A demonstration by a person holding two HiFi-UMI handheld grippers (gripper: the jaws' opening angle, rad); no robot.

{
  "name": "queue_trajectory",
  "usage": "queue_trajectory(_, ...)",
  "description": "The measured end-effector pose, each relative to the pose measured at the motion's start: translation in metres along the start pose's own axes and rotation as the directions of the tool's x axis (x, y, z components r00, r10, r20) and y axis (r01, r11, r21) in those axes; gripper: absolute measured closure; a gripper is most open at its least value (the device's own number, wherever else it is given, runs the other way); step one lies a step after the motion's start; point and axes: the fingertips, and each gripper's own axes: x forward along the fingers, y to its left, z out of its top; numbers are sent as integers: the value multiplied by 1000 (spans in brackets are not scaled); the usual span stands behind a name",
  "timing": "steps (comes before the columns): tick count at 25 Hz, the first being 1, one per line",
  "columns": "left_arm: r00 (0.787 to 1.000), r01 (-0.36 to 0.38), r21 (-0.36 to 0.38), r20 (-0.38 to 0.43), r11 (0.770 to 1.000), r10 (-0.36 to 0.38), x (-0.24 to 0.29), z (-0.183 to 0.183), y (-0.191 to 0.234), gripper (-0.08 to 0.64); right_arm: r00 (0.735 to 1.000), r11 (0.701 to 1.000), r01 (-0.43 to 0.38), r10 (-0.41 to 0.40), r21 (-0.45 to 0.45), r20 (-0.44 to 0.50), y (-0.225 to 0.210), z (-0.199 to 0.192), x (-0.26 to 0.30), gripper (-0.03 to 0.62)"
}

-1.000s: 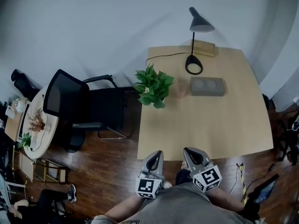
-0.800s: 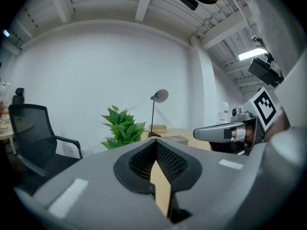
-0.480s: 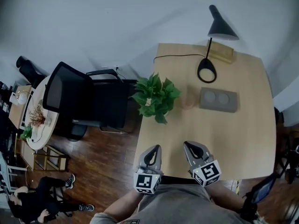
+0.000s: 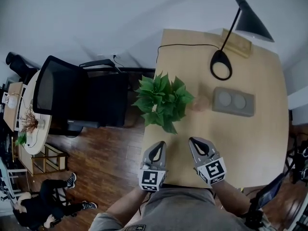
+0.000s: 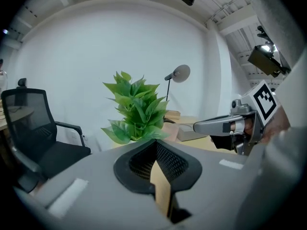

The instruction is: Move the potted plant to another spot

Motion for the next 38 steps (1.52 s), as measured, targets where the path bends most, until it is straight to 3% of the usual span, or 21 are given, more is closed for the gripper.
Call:
queue_trajectory(5, 997, -11, 43, -71, 999, 14, 26, -31, 30, 545, 997, 996, -52, 47, -67, -66, -3, -18, 44, 549)
queue_trajectory(6, 997, -5, 50, -83, 999, 10, 31, -36, 35, 529, 995, 995, -61, 54, -77, -80, -4, -22, 53, 466)
queue_trajectory(7, 996, 3, 55, -92, 998, 2, 36, -42, 39, 510, 993, 994, -69, 61, -86, -98, -5, -27, 61, 427)
queue_trajectory(13, 987, 124, 119, -119, 985, -110, 67, -62, 50, 338, 977, 982, -130, 104, -136, -188, -15, -55, 99, 305)
queue_trajectory(18, 972, 220, 184, -119, 958, -201, 88, -63, 59, 262, 968, 968, -172, 133, -180, -210, -21, -61, 124, 237)
queue_trajectory(22, 953, 296, 254, -140, 921, -268, 102, -58, 66, 213, 963, 960, -206, 165, -188, -212, -20, -54, 141, 208)
queue_trajectory(29, 900, 435, 390, -208, 811, -383, 121, -55, 69, 138, 946, 926, -283, 225, -251, -235, -18, -55, 158, 195)
queue_trajectory(34, 887, 461, 481, -220, 746, -406, 129, -54, 66, 168, 949, 917, -276, 211, -287, -235, -20, -52, 161, 196)
queue_trajectory(35, 887, 461, 492, -221, 739, -405, 129, -55, 66, 215, 950, 918, -271, 207, -290, -234, -21, -52, 161, 198)
queue_trajectory(38, 884, 466, 497, -226, 732, -410, 128, -57, 65, 220, 953, 921, -259, 195, -290, -231, -21, -52, 162, 199)
